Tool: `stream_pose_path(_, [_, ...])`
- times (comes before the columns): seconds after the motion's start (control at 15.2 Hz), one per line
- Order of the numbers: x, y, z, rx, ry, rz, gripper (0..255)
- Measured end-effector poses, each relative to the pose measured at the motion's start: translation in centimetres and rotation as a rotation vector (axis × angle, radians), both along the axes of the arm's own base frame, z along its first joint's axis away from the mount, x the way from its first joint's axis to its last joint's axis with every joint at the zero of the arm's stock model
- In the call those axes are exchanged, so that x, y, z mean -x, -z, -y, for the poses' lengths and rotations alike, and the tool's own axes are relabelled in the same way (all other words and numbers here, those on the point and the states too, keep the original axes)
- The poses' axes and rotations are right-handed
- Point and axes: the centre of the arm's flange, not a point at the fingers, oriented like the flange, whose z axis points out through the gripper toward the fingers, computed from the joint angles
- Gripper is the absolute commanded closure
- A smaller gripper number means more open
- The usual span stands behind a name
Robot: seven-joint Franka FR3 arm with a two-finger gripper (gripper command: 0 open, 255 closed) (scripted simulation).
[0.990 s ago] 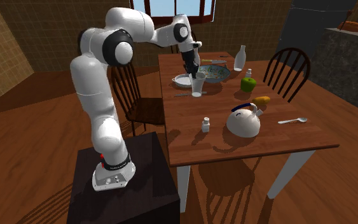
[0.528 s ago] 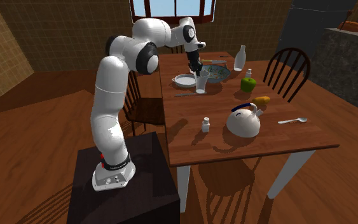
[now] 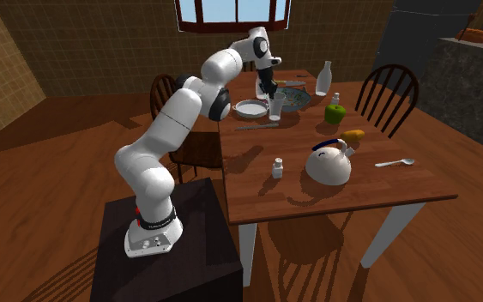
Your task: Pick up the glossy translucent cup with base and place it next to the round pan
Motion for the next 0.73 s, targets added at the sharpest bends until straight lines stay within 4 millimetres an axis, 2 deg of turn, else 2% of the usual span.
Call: stream_pose_path(0.73, [-0.4,5.5,-0.2,0.002,0.003,0.0,255])
